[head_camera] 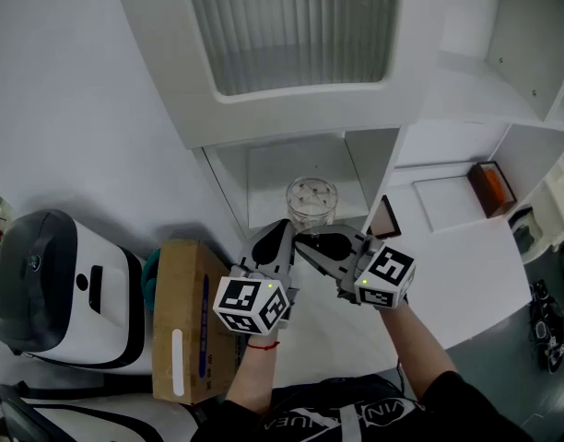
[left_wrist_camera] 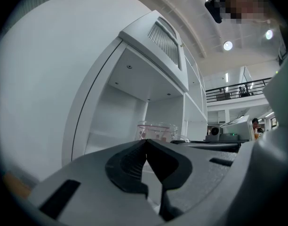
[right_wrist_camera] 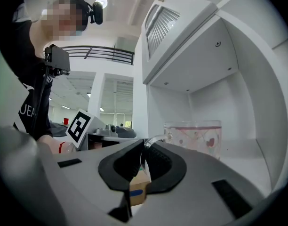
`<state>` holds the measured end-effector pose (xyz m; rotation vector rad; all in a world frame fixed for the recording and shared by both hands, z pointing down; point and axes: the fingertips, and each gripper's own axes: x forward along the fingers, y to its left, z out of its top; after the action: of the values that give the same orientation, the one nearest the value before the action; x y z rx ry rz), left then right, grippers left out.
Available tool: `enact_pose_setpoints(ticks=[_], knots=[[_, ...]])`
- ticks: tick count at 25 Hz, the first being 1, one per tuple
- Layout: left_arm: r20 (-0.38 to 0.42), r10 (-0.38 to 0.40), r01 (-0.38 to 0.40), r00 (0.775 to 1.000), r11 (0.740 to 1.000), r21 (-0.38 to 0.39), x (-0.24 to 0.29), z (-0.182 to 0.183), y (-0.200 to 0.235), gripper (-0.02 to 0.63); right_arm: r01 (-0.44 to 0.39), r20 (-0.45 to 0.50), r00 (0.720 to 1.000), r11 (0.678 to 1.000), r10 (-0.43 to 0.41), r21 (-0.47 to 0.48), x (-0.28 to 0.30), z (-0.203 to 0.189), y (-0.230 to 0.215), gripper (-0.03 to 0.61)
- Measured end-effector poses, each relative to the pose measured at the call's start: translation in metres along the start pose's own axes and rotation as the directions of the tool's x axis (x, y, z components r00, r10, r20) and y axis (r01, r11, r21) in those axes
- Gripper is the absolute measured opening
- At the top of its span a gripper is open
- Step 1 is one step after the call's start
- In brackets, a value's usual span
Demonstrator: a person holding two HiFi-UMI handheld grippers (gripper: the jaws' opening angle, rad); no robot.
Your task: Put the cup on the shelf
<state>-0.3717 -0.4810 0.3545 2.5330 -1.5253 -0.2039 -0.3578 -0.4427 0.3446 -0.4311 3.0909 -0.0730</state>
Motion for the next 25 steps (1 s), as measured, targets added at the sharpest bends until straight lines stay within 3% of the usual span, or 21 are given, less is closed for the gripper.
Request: enact_pose_setpoints(ticks=[25], knots=[[-0.046, -0.001, 0.001, 0.999, 1.000, 0.002, 0.000, -0.020, 0.007, 0.009, 0.114, -0.085, 0.990, 0.993, -0.114, -0.004, 0.025, -0.012, -0.050, 0.009]])
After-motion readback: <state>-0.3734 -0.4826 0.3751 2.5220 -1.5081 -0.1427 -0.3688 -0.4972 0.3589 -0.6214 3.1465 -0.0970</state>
